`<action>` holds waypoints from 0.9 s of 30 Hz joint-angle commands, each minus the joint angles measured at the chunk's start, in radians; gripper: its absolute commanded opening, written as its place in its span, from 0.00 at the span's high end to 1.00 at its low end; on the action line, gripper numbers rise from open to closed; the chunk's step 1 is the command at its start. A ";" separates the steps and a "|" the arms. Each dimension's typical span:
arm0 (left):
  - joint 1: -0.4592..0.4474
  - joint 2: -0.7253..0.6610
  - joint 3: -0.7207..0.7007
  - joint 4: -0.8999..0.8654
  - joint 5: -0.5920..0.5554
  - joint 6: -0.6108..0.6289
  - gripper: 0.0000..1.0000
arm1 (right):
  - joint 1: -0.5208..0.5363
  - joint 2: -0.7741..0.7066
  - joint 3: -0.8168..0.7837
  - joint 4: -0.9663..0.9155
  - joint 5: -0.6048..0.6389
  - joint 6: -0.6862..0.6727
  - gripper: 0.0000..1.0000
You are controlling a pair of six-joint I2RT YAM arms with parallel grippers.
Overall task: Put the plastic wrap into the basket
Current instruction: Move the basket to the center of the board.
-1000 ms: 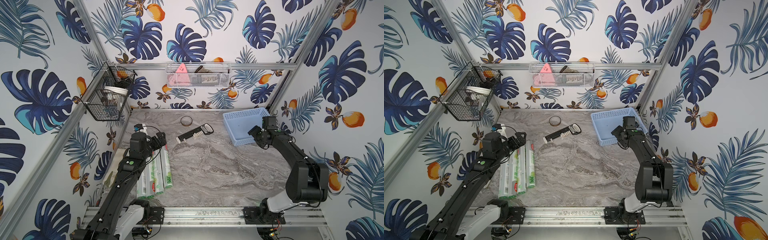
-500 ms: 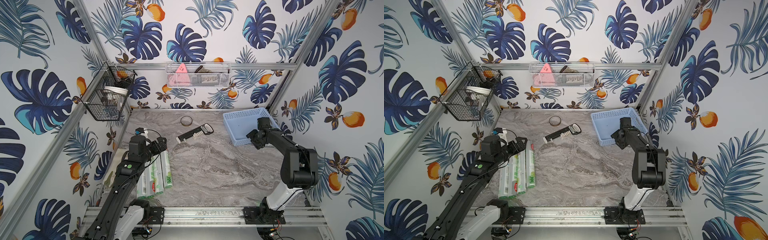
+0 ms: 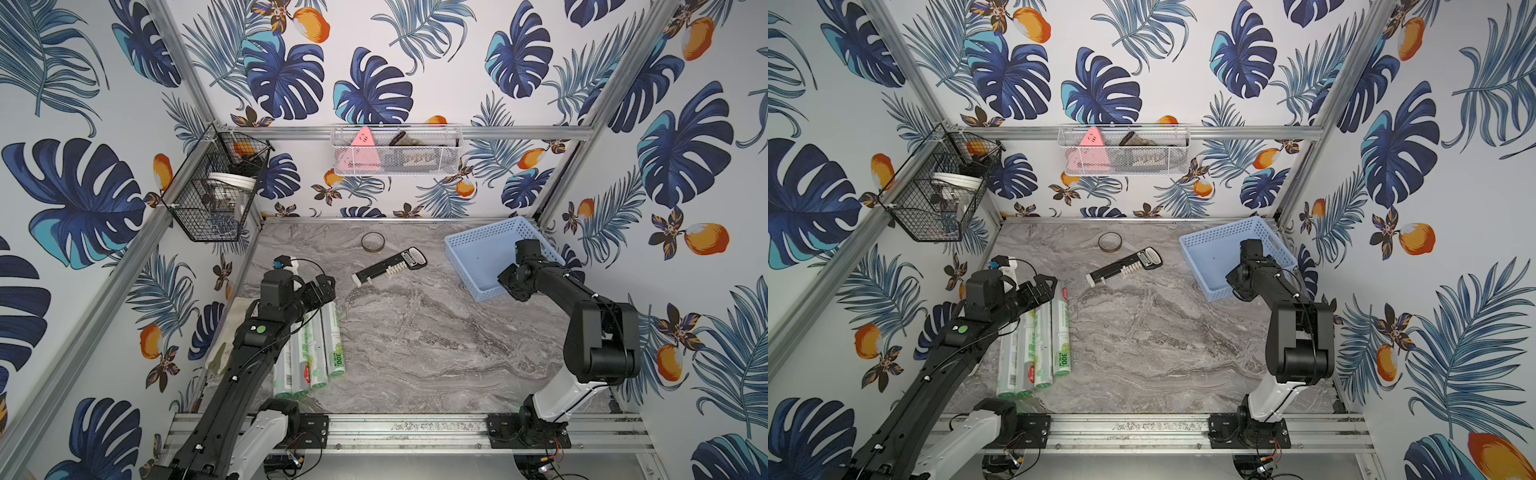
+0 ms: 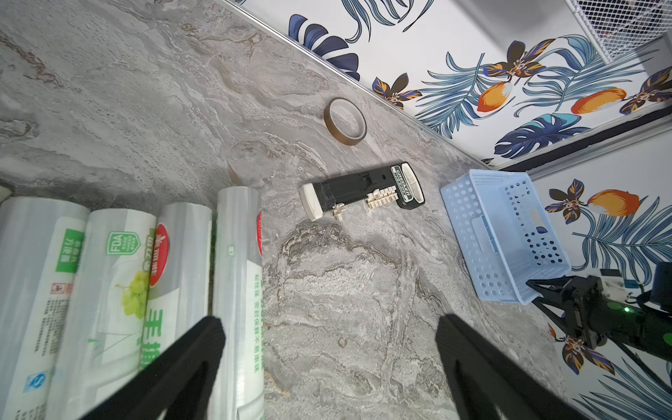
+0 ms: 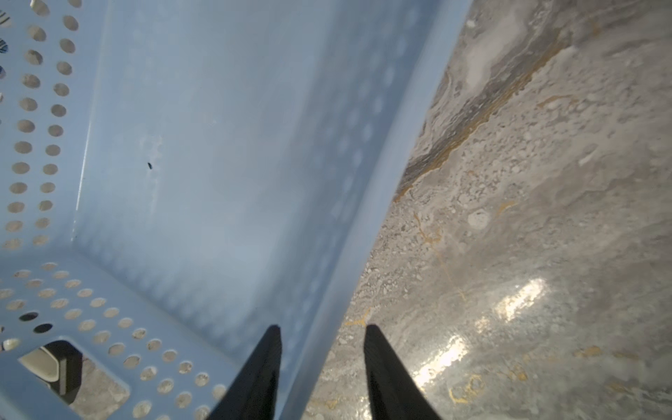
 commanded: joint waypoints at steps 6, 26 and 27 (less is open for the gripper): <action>0.002 0.006 0.011 -0.004 0.013 0.010 0.01 | 0.001 -0.111 -0.123 -0.051 0.020 -0.065 0.70; 0.002 0.043 0.015 -0.005 0.050 -0.005 0.01 | 0.249 -0.395 -0.366 -0.248 -0.053 -0.060 0.95; 0.002 0.043 0.014 -0.003 0.051 -0.005 0.01 | 0.280 -0.411 -0.380 -0.260 -0.050 -0.048 0.96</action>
